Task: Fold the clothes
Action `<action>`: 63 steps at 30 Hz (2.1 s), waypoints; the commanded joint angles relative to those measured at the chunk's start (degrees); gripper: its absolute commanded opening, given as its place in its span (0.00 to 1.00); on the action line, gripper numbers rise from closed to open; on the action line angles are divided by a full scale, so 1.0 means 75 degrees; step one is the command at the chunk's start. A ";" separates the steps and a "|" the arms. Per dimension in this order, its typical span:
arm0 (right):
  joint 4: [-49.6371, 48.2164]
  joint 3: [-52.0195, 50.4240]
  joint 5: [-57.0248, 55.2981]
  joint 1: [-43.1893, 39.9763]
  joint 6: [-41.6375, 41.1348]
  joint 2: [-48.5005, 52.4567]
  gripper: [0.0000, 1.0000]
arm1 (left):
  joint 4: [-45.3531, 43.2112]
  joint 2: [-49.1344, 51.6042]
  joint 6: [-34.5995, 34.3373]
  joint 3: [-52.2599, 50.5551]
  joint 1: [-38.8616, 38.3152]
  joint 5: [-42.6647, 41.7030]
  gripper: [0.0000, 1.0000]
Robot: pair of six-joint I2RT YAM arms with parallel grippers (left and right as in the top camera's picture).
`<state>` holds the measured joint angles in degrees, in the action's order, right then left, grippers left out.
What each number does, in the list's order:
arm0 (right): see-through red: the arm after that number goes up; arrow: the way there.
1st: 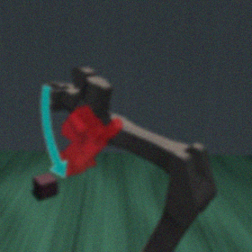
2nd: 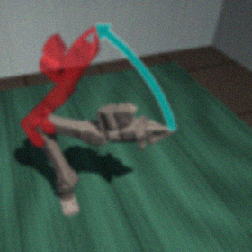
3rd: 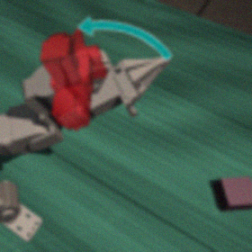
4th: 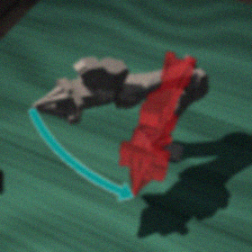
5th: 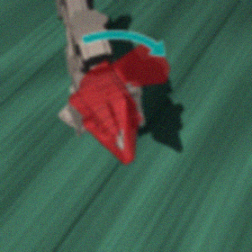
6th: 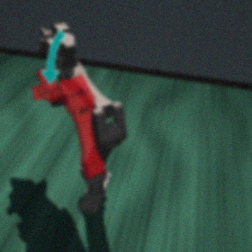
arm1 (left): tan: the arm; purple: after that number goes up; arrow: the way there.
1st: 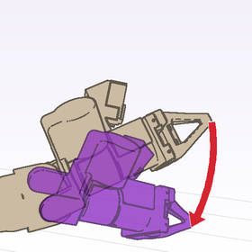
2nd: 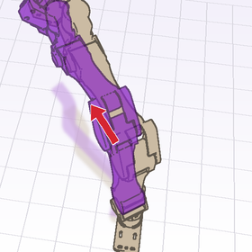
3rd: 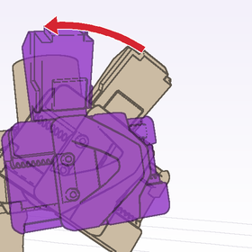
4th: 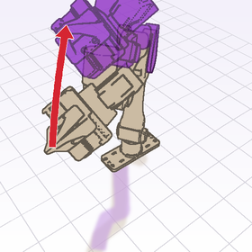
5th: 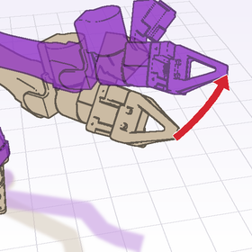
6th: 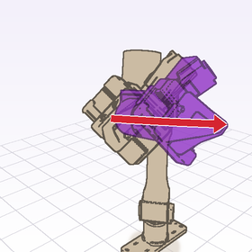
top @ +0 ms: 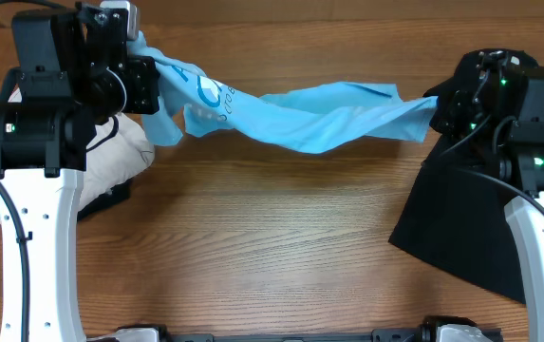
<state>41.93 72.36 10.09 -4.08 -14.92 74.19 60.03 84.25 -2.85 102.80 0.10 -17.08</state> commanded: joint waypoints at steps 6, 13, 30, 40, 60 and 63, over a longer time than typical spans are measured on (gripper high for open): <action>0.1463 0.0076 0.0583 -0.0023 -0.0396 0.0428 0.04 | 0.0644 -0.0128 0.0178 0.0172 0.0032 0.0163 0.05; 0.1938 0.0076 0.0583 -0.0023 -0.0627 0.0863 0.04 | 0.1475 0.0743 0.0149 0.0093 -0.0003 0.0274 0.04; -0.1177 0.0076 0.0953 -0.0099 -0.0577 0.3570 0.46 | -0.0146 0.4164 0.0425 0.0093 -0.0067 0.0463 0.56; 0.0227 0.0076 0.0956 -0.0125 -0.0560 0.3567 0.53 | 0.0064 0.4852 0.1588 0.0070 -0.0539 0.1122 0.36; 0.0347 0.0076 0.0944 -0.0125 -0.0560 0.3567 0.53 | -0.0134 0.5511 0.1338 0.0219 -0.0717 0.2366 0.04; 0.0731 0.0067 0.0478 -0.0125 -0.0568 0.3585 0.53 | -0.0067 0.5149 0.1201 0.0396 -0.0717 0.2358 0.04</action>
<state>46.06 72.42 16.67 -4.78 -19.44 101.45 59.24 127.50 7.64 103.31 -4.93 -0.75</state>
